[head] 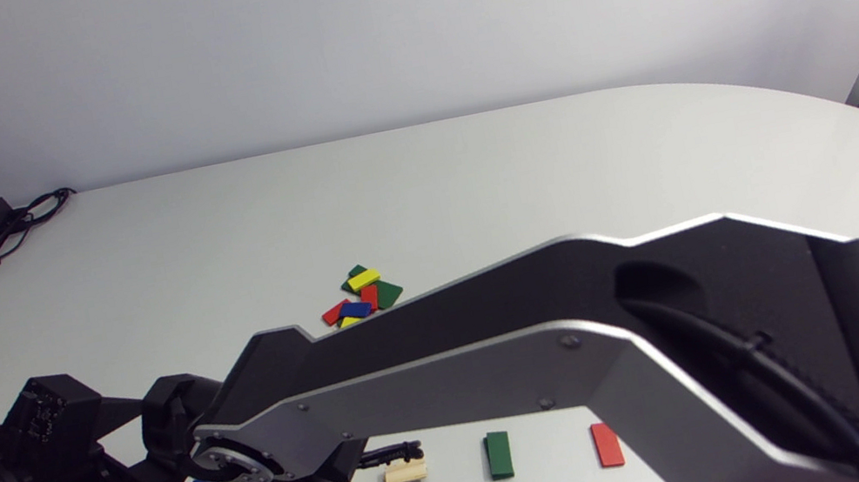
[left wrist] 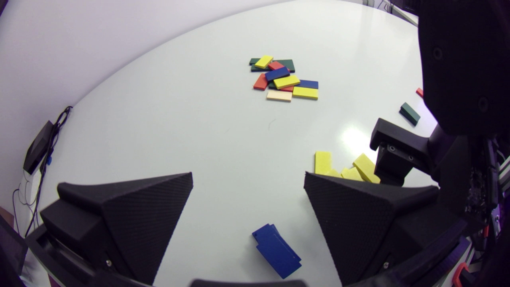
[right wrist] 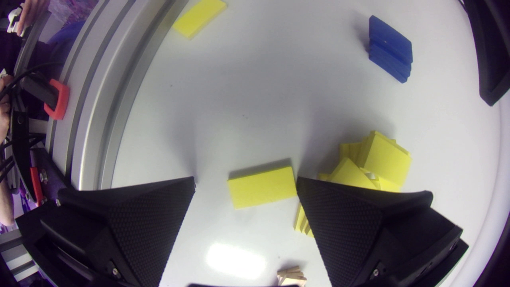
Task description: Take domino bricks one by one from the mixed stack on the table and place each onto the existing stack of the same color.
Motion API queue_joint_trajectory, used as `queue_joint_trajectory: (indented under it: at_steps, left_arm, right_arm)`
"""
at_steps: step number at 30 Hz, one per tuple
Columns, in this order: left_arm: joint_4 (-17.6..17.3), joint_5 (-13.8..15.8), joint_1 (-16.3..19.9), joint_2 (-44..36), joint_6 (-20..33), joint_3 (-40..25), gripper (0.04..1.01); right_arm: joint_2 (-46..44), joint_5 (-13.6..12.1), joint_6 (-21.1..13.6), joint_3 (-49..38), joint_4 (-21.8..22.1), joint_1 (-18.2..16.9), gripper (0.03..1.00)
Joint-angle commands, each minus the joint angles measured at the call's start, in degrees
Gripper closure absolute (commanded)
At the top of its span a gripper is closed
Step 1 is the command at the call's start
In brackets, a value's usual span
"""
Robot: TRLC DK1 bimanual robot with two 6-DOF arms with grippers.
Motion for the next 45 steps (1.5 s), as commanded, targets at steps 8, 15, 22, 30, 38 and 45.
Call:
queue_joint_trajectory:
  at_steps: [8,15,22,30,38,45]
  left_arm:
    - [0.47,0.43,0.67,1.38,-0.09,0.10,0.051]
    - [0.47,0.43,1.28,1.38,0.43,0.01,0.051]
    - [0.47,0.52,1.90,1.38,1.05,0.01,0.051]
    - [0.21,0.78,2.25,1.38,1.31,0.36,0.051]
    - [0.12,0.78,2.25,1.38,1.66,0.54,0.051]
    - [0.12,0.78,2.42,1.47,2.10,0.63,0.051]
  right_arm:
    - [1.39,0.16,-1.78,0.35,-0.20,0.48,0.400]
    - [1.04,0.16,-1.61,-0.01,0.16,0.48,0.436]
    - [1.21,0.77,-1.52,-0.36,0.77,0.83,0.434]
    - [1.30,3.23,-0.99,-0.80,1.91,1.44,0.436]
    - [1.30,3.50,-0.81,-0.97,2.27,1.44,0.492]
    - [0.95,3.32,-0.64,-0.01,2.18,1.53,0.721]
